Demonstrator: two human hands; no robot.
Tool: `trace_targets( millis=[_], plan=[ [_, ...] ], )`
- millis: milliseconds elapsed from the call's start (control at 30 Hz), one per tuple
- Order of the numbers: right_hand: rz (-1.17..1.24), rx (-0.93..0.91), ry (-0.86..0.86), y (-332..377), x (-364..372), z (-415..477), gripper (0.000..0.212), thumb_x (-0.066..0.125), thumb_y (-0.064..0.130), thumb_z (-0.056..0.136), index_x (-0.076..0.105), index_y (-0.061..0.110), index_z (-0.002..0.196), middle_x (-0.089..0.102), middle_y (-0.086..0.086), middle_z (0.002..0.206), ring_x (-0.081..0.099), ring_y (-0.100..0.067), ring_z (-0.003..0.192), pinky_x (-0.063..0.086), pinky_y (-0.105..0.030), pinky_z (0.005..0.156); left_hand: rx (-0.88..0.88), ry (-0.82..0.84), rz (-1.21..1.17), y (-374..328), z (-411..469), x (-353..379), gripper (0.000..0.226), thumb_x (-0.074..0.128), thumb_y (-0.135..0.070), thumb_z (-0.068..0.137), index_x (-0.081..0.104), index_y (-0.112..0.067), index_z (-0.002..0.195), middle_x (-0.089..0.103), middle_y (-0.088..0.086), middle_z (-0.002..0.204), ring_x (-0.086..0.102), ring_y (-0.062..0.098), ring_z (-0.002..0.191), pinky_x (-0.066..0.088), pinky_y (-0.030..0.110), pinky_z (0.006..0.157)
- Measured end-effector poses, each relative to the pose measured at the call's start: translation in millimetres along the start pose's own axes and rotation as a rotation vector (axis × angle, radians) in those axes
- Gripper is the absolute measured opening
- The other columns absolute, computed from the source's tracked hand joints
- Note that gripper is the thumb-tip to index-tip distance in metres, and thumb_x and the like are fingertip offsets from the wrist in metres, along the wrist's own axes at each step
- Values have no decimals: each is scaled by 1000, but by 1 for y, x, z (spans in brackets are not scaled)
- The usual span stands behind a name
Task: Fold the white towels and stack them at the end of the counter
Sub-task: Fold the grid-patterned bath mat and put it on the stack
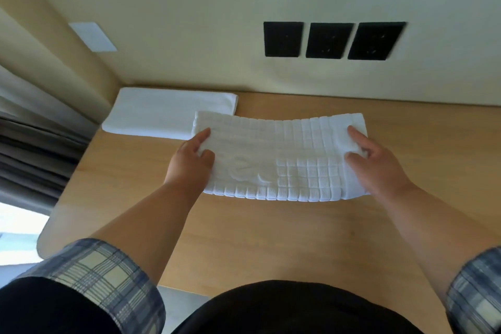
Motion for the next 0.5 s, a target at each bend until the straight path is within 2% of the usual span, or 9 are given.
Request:
trace_targets(
  millis=[100, 200, 233, 300, 367, 433, 500],
  plan=[
    [2, 35, -62, 21, 48, 0, 57, 55, 38, 82, 42, 72, 126, 51, 16, 142, 59, -1, 113, 53, -24, 61, 56, 28, -25, 14, 40, -42, 54, 47, -31, 86, 46, -56, 134, 48, -15, 124, 55, 1, 91, 40, 15, 70],
    [13, 35, -62, 49, 101, 5, 57, 55, 41, 81, 40, 72, 127, 47, 20, 143, 57, 14, 100, 51, -19, 57, 93, 39, -19, 31, 78, -86, 55, 46, -31, 86, 46, -53, 136, 44, -18, 126, 54, 9, 102, 43, 24, 84],
    [20, 31, -60, 59, 117, 9, 57, 55, 41, 81, 40, 71, 127, 46, 20, 145, 55, 15, 103, 50, -18, 57, 99, 35, -13, 37, 91, -99, 55, 46, -31, 86, 46, -53, 136, 43, -18, 126, 53, 9, 103, 43, 23, 84],
    [49, 17, -69, 79, 148, 19, 57, 56, 40, 82, 41, 68, 130, 46, 18, 147, 52, 17, 108, 47, -11, 57, 101, 15, 9, 52, 118, -125, 54, 46, -31, 87, 46, -54, 135, 42, -18, 125, 52, 8, 99, 40, 16, 76],
    [82, 14, -65, 100, 178, 30, 58, 56, 37, 83, 43, 65, 132, 47, 17, 144, 52, 25, 95, 41, -1, 51, 95, -5, 46, 66, 147, -147, 53, 46, -30, 88, 47, -55, 134, 45, -15, 124, 55, 7, 90, 38, 15, 69],
    [108, 31, -25, 119, 208, 42, 59, 50, 36, 80, 44, 69, 129, 50, 19, 141, 59, 13, 88, 41, -3, 49, 80, -17, 84, 79, 176, -166, 52, 47, -29, 89, 47, -55, 134, 50, -10, 120, 56, 6, 81, 39, 16, 65],
    [125, 54, -3, 130, 233, 55, 60, 44, 35, 77, 46, 71, 124, 58, 28, 125, 60, 6, 71, 44, -9, 48, 67, -19, 111, 92, 203, -179, 51, 46, -29, 90, 47, -56, 133, 54, -4, 121, 57, 11, 81, 43, 21, 67]
  ],
)
Point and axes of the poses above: each hand's wrist, its own z-axis towards the middle knuckle, its own x-axis out of the palm, y = z × x, the point moved 9 cm from there along z, towards the middle knuckle
